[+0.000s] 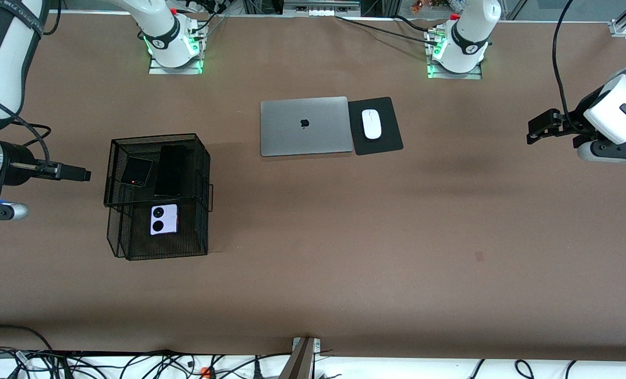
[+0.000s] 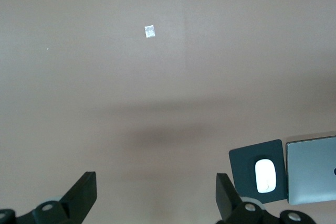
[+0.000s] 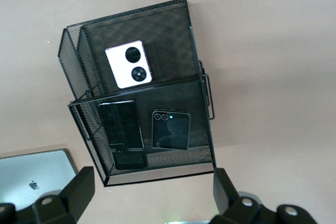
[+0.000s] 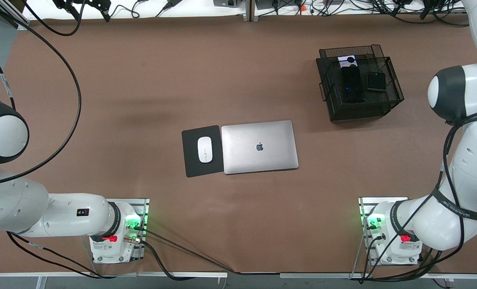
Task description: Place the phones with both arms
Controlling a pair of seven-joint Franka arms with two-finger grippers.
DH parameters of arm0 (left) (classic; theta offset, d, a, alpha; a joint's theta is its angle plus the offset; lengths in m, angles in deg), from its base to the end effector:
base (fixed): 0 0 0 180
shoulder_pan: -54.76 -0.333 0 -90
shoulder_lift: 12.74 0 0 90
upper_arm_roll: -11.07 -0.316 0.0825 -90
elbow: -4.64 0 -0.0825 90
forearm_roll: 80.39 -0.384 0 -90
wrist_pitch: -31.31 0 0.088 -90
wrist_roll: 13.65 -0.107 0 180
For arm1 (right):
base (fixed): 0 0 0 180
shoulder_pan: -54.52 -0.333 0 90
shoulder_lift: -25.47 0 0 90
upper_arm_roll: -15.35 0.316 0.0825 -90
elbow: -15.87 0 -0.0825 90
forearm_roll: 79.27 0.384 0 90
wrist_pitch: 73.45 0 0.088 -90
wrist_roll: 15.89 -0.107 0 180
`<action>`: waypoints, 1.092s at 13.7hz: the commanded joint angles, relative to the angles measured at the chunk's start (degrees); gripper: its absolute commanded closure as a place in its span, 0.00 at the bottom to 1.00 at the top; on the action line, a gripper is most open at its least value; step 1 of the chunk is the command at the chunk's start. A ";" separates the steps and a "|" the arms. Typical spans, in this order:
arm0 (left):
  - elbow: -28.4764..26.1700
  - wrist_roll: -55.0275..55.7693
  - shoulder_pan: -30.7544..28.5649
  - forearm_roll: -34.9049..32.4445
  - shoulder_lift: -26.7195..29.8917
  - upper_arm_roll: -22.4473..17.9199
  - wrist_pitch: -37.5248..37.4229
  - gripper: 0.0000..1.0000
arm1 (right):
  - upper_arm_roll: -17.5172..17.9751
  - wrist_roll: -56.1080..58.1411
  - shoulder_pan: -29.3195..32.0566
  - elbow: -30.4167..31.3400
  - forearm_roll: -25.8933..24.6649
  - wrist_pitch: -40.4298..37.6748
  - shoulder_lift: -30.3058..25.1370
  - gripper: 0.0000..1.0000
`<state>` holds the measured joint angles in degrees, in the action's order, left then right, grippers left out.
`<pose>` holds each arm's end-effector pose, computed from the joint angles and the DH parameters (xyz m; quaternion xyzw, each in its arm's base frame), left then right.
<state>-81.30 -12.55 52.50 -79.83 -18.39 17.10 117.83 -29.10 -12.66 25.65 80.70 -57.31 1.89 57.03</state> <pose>0.5763 -0.0360 0.5971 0.9987 -0.0233 -0.0443 0.0082 0.6581 0.0037 0.5331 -0.9913 0.0622 0.1143 0.0177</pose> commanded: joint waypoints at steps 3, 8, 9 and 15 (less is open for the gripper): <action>-0.37 -0.13 -0.38 0.31 0.90 0.21 -0.74 0.00 | -0.02 0.20 -2.16 -0.23 -3.67 -0.55 -0.10 0.00; -0.37 -0.13 -0.38 0.31 0.90 0.30 -1.27 0.00 | 22.60 0.02 16.70 -2.60 -8.22 0.50 -2.20 0.00; -0.37 -0.13 -0.38 0.31 0.90 0.38 -1.27 0.00 | 28.14 -0.06 20.74 -2.52 -12.42 1.47 -3.86 0.01; -0.29 -0.13 -0.38 0.31 0.90 0.38 -1.35 0.00 | 47.87 -6.01 33.88 0.02 -22.66 4.37 -6.50 0.03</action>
<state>-81.30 -12.55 52.50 -79.83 -18.39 17.15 117.18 15.76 -14.74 58.27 78.43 -78.47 5.04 52.01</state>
